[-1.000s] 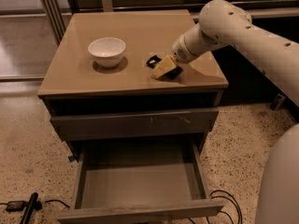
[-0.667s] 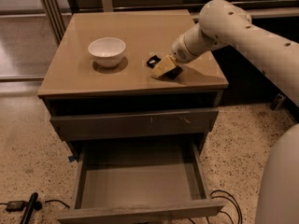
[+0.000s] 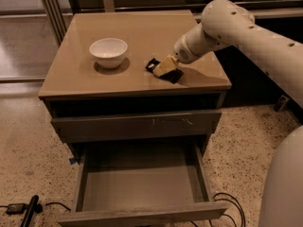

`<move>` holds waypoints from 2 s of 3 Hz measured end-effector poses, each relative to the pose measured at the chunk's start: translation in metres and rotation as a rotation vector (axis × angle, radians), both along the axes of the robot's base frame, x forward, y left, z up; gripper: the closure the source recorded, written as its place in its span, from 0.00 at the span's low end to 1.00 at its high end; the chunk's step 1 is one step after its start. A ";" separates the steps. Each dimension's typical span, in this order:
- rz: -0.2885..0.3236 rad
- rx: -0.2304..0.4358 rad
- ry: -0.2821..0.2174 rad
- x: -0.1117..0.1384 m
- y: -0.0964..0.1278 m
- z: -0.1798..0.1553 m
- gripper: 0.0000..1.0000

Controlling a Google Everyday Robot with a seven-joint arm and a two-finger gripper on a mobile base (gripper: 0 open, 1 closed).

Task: Place rxbar chocolate into middle drawer

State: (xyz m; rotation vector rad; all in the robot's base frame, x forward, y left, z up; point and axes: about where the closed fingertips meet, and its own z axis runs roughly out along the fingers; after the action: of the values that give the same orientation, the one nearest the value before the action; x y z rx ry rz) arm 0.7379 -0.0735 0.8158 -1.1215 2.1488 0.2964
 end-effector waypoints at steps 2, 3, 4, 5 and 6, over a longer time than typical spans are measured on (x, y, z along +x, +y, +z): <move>-0.001 -0.001 -0.001 0.000 0.000 0.002 1.00; -0.001 -0.001 -0.001 0.000 0.000 0.002 1.00; -0.032 -0.019 -0.044 -0.019 -0.031 0.037 1.00; -0.062 -0.030 -0.121 -0.061 -0.080 0.099 1.00; -0.012 -0.002 -0.167 -0.096 -0.085 0.129 1.00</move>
Offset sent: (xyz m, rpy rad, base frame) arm 0.0000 0.0000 0.0000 0.0000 0.0001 0.0000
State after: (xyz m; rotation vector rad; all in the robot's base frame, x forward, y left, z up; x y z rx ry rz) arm 0.6422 -0.1589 0.9450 -1.0945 2.0091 0.1879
